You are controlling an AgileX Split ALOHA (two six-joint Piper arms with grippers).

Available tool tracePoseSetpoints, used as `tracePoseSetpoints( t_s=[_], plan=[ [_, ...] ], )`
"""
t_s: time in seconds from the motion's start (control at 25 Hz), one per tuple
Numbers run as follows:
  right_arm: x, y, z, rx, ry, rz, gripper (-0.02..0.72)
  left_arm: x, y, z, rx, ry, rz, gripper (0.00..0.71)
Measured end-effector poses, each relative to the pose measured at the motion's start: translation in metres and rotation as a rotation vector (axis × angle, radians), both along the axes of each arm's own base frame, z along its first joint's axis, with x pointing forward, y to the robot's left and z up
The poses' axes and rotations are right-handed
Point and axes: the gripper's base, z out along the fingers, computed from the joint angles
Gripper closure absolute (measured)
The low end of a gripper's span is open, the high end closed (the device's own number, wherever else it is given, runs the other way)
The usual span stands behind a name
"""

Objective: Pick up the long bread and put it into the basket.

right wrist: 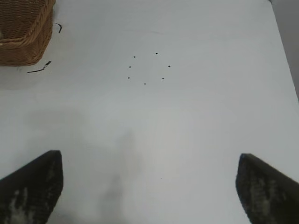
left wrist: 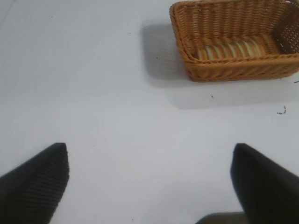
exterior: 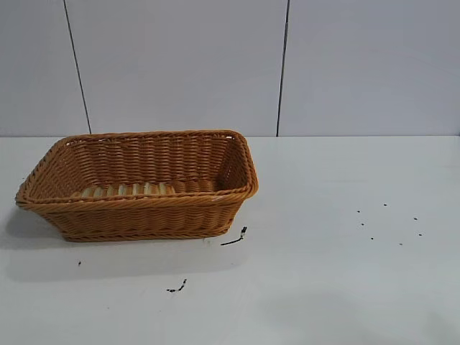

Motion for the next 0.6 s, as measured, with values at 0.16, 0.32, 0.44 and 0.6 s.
tracePoseSetpoints(
  t_s=[0.16, 0.32, 0.44, 0.6],
  plan=[
    [-0.0005, 0.0, 0.0, 0.0, -0.003, 0.0, 0.013, 0.001, 0.0, 0.0, 0.0, 0.007, 0.0, 0.017],
    [-0.0005, 0.0, 0.0, 0.0, -0.003, 0.0, 0.013, 0.0013, 0.0, 0.0, 0.0, 0.009, 0.0, 0.017],
    [-0.0005, 0.0, 0.0, 0.0, -0.003, 0.0, 0.013, 0.0013, 0.0, 0.0, 0.0, 0.009, 0.0, 0.017],
    [-0.0005, 0.0, 0.0, 0.0, -0.003, 0.0, 0.013, 0.0013, 0.0, 0.0, 0.0, 0.009, 0.0, 0.017]
  ],
)
